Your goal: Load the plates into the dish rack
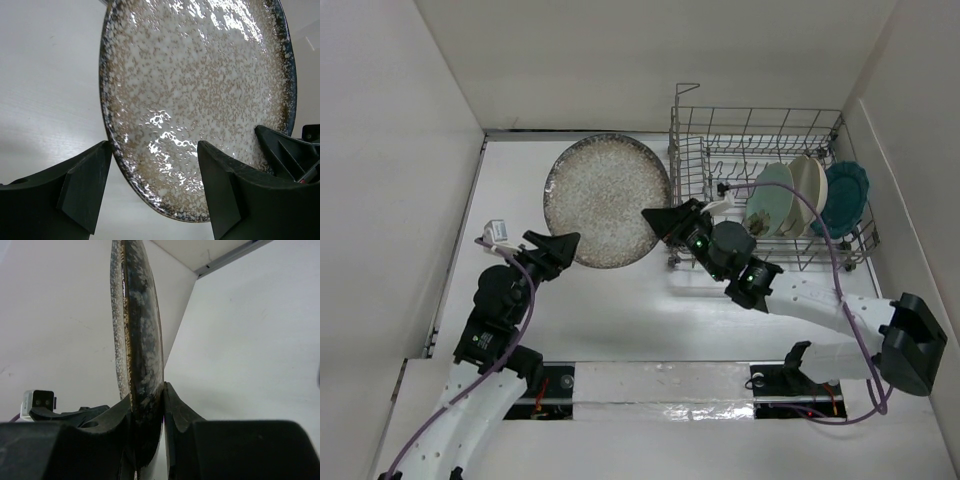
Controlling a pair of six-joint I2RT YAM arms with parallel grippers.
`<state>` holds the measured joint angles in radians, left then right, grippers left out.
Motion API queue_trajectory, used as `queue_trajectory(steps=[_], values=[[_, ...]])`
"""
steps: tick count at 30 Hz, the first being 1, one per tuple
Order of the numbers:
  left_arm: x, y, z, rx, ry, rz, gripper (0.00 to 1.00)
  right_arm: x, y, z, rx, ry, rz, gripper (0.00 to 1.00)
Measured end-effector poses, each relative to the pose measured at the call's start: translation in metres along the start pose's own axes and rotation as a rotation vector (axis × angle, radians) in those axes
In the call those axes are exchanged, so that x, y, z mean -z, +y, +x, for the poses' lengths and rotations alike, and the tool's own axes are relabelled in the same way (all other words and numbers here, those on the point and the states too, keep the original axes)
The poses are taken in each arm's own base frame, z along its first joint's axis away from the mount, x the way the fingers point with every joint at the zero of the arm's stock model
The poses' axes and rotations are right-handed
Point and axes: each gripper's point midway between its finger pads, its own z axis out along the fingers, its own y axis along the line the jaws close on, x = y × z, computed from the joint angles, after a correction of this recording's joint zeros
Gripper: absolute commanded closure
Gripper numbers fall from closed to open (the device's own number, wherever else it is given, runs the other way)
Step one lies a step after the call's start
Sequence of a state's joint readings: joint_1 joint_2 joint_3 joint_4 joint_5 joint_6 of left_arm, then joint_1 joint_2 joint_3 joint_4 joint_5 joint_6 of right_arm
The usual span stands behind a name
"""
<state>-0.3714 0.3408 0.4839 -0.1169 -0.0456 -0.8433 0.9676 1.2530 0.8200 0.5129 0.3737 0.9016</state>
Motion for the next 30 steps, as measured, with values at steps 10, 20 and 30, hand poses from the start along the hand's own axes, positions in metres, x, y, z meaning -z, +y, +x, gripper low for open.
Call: queue_trajectory(steps=[10, 20, 30], values=[[-0.029, -0.021, 0.006, -0.023, 0.049, 0.081, 0.33, 0.016, -0.022, -0.114, -0.038, -0.226, 0.044, 1.0], [-0.035, -0.028, 0.009, -0.049, 0.067, 0.117, 0.5, 0.069, -0.087, -0.233, 0.134, -0.47, 0.29, 1.0], [-0.03, -0.035, 0.004, -0.09, 0.054, 0.151, 0.51, 0.111, -0.103, -0.311, 0.526, -0.456, 0.619, 1.0]])
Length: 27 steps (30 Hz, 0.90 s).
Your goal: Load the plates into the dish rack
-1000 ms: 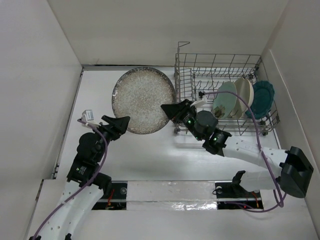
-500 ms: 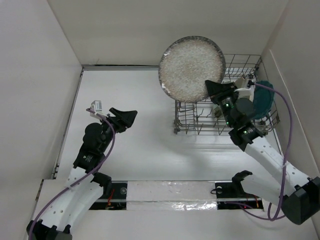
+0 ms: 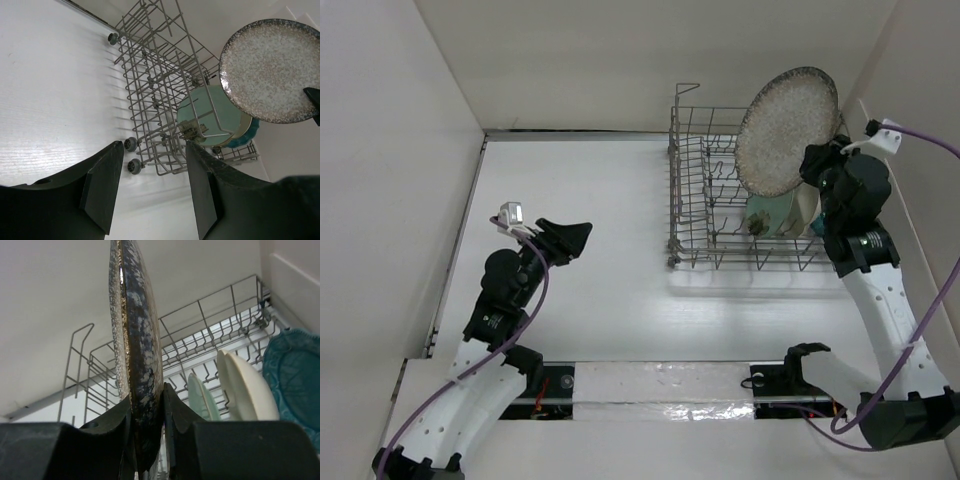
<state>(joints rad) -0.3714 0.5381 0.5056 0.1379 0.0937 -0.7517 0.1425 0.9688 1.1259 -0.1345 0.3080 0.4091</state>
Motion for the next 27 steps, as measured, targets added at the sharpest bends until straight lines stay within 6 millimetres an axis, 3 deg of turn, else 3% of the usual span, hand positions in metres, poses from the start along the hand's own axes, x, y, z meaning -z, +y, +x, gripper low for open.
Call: queue_trajectory(steps=[10, 16, 27], values=[[0.006, -0.003, -0.003, -0.036, -0.012, 0.014, 0.5, -0.01, 0.01, -0.004, 0.239, 0.113, -0.032, 1.0], [0.01, 0.0, -0.001, -0.079, 0.011, -0.006, 0.5, -0.008, 0.001, 0.014, 0.315, 0.19, -0.019, 1.0], [0.023, -0.017, -0.025, -0.17, -0.039, 0.013, 0.5, -0.011, 0.003, 0.045, 0.378, 0.258, -0.007, 1.0]])
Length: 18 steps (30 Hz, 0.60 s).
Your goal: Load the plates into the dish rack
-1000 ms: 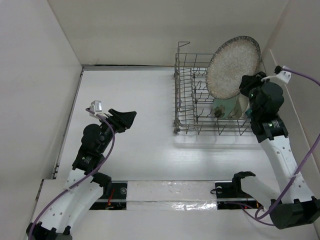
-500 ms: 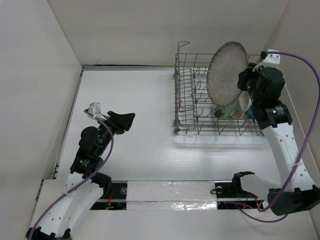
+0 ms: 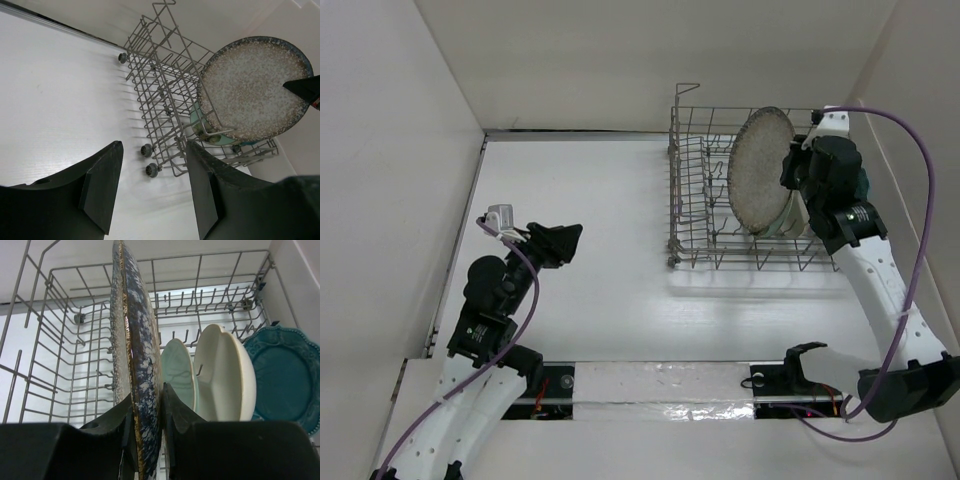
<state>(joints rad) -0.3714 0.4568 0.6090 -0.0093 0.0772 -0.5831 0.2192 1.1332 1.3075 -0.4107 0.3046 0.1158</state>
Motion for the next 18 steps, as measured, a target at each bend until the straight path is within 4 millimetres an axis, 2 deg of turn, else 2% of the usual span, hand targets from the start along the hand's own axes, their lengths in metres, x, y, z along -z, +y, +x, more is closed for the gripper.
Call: queue_trajectory(steps=[11, 18], values=[[0.001, 0.013, 0.007, -0.052, 0.026, -0.049, 0.5, -0.016, 0.02, 0.038, 0.091, 0.07, 0.018, 1.0], [0.002, 0.016, 0.007, -0.068, 0.026, -0.06, 0.47, -0.015, 0.033, 0.042, 0.151, 0.059, 0.028, 1.0]])
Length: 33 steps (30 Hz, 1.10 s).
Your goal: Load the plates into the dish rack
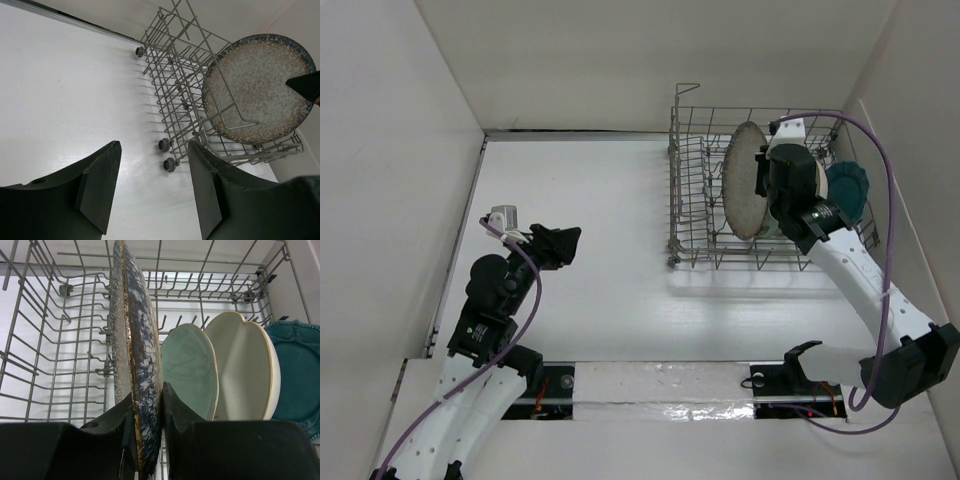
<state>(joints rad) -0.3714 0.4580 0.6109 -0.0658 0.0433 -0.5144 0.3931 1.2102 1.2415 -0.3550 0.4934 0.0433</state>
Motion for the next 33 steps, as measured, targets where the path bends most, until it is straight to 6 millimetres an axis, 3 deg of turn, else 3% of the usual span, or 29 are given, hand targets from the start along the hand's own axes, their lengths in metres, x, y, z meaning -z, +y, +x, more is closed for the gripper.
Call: queue_trajectory(steps=[4, 8, 12, 14, 15, 16, 17, 18, 19, 25, 33], values=[[-0.001, 0.003, 0.003, -0.021, 0.013, -0.01, 0.43, -0.008, 0.009, 0.006, 0.024, -0.003, 0.019, 1.0], [-0.003, 0.007, 0.006, -0.039, 0.024, -0.023, 0.43, -0.022, 0.017, 0.029, 0.055, 0.037, 0.036, 1.0], [-0.004, 0.008, 0.007, -0.048, 0.029, -0.026, 0.43, -0.023, 0.018, 0.027, 0.042, 0.019, 0.051, 1.0], [-0.004, 0.008, 0.007, -0.05, 0.03, -0.027, 0.43, -0.023, 0.018, 0.028, 0.042, 0.021, 0.055, 0.92], [-0.004, 0.008, 0.007, -0.051, 0.03, -0.027, 0.42, -0.023, 0.018, 0.028, 0.04, 0.02, 0.057, 0.85], [-0.004, 0.008, 0.007, -0.053, 0.031, -0.027, 0.41, -0.023, 0.018, 0.028, 0.037, 0.02, 0.058, 0.68], [-0.004, 0.009, 0.008, -0.054, 0.033, -0.028, 0.4, -0.022, 0.018, 0.027, 0.027, 0.018, 0.058, 0.62], [-0.005, 0.009, 0.008, -0.055, 0.034, -0.028, 0.39, -0.023, 0.018, 0.021, 0.008, -0.005, 0.065, 0.48], [-0.005, 0.009, 0.009, -0.055, 0.037, -0.029, 0.38, -0.021, 0.017, 0.012, -0.019, -0.036, 0.066, 0.42], [-0.006, 0.009, 0.012, -0.058, 0.051, -0.026, 0.32, 0.016, -0.001, -0.044, -0.173, -0.215, 0.056, 0.11], [-0.006, 0.008, 0.011, -0.052, 0.049, -0.02, 0.31, 0.077, -0.01, -0.091, -0.316, -0.373, -0.082, 0.1]])
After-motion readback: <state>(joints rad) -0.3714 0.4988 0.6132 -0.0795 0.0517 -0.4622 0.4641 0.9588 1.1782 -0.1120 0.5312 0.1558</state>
